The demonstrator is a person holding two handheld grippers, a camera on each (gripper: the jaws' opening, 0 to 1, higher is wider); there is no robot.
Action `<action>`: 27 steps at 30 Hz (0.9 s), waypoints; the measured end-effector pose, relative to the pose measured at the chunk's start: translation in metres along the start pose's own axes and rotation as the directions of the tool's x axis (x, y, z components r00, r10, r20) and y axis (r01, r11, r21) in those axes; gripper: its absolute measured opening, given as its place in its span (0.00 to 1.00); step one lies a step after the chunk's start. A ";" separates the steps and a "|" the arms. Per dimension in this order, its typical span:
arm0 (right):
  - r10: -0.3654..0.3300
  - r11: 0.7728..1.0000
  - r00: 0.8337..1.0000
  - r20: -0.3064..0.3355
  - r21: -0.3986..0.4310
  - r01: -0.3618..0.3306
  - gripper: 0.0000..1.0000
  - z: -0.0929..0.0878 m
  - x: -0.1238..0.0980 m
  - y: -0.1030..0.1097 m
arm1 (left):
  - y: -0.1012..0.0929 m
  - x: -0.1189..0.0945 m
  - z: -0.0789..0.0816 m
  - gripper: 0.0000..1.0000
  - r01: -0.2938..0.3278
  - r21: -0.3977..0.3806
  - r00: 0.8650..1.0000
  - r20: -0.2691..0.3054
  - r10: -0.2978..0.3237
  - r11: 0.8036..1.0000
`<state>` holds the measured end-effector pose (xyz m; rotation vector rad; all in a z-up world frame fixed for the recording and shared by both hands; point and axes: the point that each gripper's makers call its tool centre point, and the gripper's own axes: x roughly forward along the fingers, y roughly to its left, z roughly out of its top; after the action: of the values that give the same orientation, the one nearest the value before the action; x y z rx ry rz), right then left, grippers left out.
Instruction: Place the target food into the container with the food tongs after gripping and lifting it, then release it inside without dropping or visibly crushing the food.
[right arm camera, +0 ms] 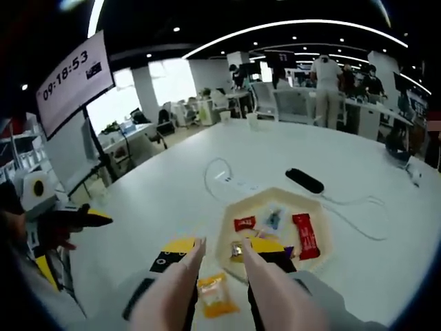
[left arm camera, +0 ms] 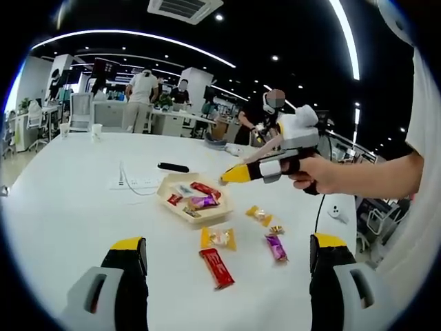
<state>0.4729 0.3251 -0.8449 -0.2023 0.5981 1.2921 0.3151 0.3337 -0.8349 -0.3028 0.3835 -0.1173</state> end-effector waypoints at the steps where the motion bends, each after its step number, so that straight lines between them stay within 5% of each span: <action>1: 0.001 1.000 1.000 -0.001 0.002 -0.001 0.27 -0.001 0.000 0.001 | 0.000 0.000 0.000 0.99 0.001 -0.001 1.000 0.001 -0.001 1.000; 14: -0.002 0.997 0.999 -0.034 -0.079 -0.001 0.28 -0.014 -0.005 0.003 | -0.002 -0.002 -0.002 0.99 0.013 0.008 1.000 -0.005 -0.013 1.000; 27: 0.120 0.987 0.990 -0.075 -0.102 -0.128 0.29 -0.030 -0.002 0.027 | -0.003 -0.008 -0.001 0.99 0.006 0.010 1.000 -0.001 -0.006 1.000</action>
<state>0.4377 0.3174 -0.8639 -0.3020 0.6079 1.4436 0.3075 0.3320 -0.8326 -0.2940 0.3828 -0.1251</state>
